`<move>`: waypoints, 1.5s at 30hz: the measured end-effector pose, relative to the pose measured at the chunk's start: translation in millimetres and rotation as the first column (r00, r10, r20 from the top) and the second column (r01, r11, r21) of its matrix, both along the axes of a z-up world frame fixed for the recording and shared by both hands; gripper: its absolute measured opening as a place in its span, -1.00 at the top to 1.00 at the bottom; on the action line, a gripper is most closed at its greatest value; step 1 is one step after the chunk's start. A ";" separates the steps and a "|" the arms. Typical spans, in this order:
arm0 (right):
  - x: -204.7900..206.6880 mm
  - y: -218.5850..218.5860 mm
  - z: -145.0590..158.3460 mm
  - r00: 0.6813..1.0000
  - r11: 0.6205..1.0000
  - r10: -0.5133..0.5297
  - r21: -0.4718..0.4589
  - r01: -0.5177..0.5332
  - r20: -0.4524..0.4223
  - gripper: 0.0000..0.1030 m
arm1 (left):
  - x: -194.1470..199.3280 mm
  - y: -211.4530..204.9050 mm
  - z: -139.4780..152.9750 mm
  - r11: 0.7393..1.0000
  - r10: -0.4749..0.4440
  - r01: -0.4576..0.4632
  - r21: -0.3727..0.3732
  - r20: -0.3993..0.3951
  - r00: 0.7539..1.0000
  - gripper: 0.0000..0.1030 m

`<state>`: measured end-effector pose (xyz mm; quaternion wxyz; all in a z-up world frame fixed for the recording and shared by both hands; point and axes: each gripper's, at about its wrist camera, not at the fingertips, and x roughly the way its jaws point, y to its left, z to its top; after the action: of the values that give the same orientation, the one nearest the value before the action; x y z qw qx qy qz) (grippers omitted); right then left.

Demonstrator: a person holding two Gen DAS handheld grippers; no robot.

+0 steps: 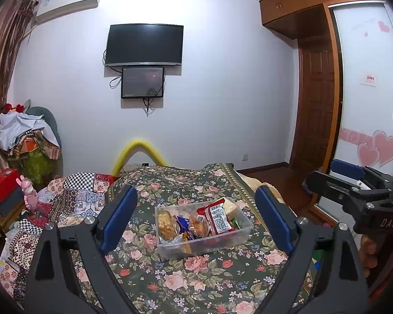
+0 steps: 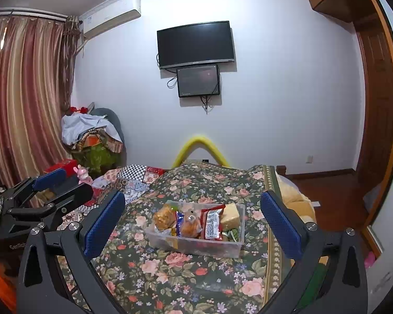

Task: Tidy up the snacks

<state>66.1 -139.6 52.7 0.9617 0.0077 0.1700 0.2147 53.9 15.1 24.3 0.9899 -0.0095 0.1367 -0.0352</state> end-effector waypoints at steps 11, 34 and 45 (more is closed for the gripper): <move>-1.3 -2.7 -2.3 1.000 1.000 -0.005 0.008 0.005 -0.014 -1.00 | 2.8 2.3 -4.5 1.000 -0.005 0.004 -0.019 -0.014 1.000 -0.84; -1.8 -1.2 -0.4 1.000 1.000 -0.006 -0.006 0.005 -0.020 -1.00 | 0.3 -1.5 -7.0 1.000 -0.015 0.015 -0.014 -0.016 1.000 -0.95; -0.7 -1.1 0.2 1.000 1.000 -0.010 -0.011 0.009 -0.019 -1.00 | 0.2 1.8 -6.9 0.998 -0.024 0.022 -0.051 -0.021 1.000 -0.95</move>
<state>65.4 -140.8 52.9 0.9611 0.0052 0.1805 0.2091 54.1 16.9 17.4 0.9874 -0.0332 0.1465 -0.0499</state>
